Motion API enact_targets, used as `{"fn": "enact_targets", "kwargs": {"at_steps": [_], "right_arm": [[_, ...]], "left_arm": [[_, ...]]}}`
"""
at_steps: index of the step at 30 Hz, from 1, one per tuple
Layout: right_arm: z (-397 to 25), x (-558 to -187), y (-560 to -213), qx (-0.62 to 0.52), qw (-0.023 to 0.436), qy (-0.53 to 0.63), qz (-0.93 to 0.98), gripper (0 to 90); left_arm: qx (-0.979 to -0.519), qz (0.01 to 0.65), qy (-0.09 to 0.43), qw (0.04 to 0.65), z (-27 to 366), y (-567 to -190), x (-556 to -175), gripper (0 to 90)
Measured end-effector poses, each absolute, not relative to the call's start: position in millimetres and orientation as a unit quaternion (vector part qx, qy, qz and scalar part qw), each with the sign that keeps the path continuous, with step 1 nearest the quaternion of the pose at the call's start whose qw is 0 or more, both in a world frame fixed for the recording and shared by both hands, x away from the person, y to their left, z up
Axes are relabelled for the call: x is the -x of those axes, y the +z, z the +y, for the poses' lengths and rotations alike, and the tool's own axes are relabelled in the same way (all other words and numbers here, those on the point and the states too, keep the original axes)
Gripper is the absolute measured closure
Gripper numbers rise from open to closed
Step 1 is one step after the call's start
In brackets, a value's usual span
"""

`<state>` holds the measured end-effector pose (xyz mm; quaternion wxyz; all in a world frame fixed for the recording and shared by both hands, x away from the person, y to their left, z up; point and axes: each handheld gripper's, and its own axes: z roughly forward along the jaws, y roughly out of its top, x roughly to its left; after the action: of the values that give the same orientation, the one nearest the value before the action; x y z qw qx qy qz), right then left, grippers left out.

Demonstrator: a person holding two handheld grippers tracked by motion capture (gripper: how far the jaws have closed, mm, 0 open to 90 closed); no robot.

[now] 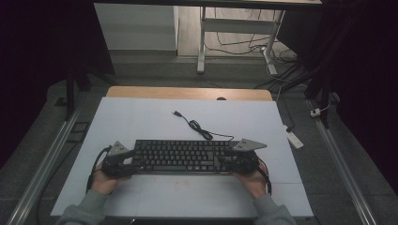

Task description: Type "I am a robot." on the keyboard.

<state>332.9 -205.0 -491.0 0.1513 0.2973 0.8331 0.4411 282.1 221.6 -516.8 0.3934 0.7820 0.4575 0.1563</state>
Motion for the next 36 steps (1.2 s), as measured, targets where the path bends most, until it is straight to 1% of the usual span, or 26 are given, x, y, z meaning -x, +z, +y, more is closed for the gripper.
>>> {"fn": "enact_targets", "kwargs": {"at_steps": [6,11,22,30,36], "right_arm": [[-231,-321,-492,-0.3,0.156,0.442,0.831,56.2],[-243,-317,-494,-0.308,0.16,0.442,0.827,55.6],[-243,-318,-498,-0.304,0.155,0.447,0.827,55.6],[-248,-318,-498,-0.306,0.157,0.443,0.828,55.5],[-250,-318,-499,-0.311,0.159,0.443,0.826,55.5]], "left_arm": [[-0.782,0.457,0.152,0.395,222,-515,-283,32.8],[-0.786,0.452,0.153,0.394,220,-515,-283,30.4],[-0.796,0.428,0.147,0.402,212,-508,-284,29.4],[-0.819,0.388,0.129,0.403,193,-500,-290,35.7],[-0.834,0.37,0.114,0.394,179,-497,-297,43.3]]}}
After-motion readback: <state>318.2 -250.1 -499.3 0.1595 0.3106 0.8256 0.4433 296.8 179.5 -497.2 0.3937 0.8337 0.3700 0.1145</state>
